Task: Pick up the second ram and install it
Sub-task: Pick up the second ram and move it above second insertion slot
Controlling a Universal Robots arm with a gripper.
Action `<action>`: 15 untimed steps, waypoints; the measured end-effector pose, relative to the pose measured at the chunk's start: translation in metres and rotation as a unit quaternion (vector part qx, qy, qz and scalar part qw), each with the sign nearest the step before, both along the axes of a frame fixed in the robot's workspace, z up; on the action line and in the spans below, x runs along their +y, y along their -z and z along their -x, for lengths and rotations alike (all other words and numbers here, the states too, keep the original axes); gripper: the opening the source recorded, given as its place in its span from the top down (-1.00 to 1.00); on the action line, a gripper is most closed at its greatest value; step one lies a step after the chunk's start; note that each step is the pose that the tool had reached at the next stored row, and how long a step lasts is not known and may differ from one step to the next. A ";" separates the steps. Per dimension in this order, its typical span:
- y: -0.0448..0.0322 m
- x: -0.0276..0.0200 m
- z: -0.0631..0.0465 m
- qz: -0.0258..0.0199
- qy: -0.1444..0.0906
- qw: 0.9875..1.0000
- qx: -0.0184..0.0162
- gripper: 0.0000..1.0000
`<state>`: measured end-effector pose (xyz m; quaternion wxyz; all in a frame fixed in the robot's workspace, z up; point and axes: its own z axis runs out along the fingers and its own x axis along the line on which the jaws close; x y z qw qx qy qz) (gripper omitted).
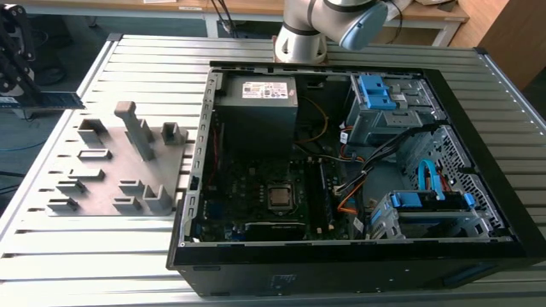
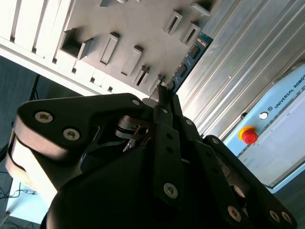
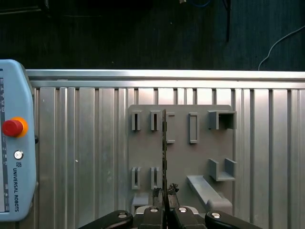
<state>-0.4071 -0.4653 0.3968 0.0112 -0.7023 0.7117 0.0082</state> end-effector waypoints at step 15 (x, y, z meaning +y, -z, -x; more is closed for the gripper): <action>0.0002 0.0000 -0.038 0.000 0.000 1.000 0.002 0.73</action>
